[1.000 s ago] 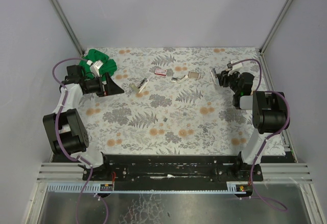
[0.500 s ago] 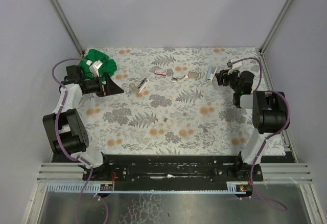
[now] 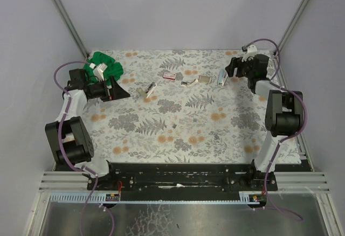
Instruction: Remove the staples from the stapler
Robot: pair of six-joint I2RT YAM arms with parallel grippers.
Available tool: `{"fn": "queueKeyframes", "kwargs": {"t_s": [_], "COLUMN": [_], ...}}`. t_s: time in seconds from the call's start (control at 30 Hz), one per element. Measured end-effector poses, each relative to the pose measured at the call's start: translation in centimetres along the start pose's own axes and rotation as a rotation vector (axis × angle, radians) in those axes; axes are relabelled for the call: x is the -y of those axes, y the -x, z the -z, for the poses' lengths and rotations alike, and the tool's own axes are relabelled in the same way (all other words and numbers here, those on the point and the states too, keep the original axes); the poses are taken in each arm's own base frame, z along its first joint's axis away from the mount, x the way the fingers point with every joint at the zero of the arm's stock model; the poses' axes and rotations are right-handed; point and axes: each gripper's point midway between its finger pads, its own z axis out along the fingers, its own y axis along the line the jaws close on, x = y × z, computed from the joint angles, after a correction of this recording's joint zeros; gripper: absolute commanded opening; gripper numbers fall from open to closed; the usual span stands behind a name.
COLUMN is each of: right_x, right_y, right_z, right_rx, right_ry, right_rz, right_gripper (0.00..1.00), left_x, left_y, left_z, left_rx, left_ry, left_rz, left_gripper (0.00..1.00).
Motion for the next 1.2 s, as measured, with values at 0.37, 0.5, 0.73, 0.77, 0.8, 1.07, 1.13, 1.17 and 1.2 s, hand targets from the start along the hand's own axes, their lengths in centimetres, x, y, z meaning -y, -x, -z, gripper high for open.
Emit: {"fn": "queueKeyframes", "kwargs": {"t_s": [0.37,0.5,0.73,0.77,0.8,1.07,1.13,1.17,1.2], "right_x": [1.9,2.2,2.2,2.3,2.5,3.4,3.4,3.4,3.4], "right_y": [-1.9,-3.9,-6.4,-6.6,-6.6,-7.0,-7.0,-7.0,-6.9], "right_z": [-3.8,-4.7,-5.6,-5.7,-5.8,-6.3,-6.2,-6.2,-6.2], "right_rx": [-0.261,-0.355,-0.461,-0.469,-0.475,-0.494,-0.500,-0.501,-0.502], "right_ry": [-0.073,-0.108,-0.170,-0.178,-0.189,-0.238,-0.242,-0.243,-0.243], "right_rz": [-0.224,-0.273,-0.326,-0.329,-0.330,-0.336,-0.337,-0.337,-0.338], "right_gripper": [0.75,0.67,0.56,0.54,0.53,0.40,0.35,0.33,0.30], "left_x": [0.5,0.3,-0.1,-0.2,-0.2,-0.3,-0.3,-0.2,-0.2], "left_y": [1.8,1.9,1.7,1.7,1.7,1.7,1.7,1.7,1.7], "left_z": [1.4,1.5,1.4,1.4,1.4,1.4,1.4,1.4,1.4], "left_rx": [0.072,0.081,0.081,0.081,0.081,0.082,0.083,0.084,0.085], "left_ry": [0.102,0.121,0.135,0.136,0.137,0.140,0.140,0.140,0.140], "left_rz": [-0.098,-0.106,-0.105,-0.105,-0.105,-0.106,-0.108,-0.109,-0.110], "left_gripper": [1.00,1.00,1.00,1.00,1.00,1.00,1.00,1.00,1.00]}}
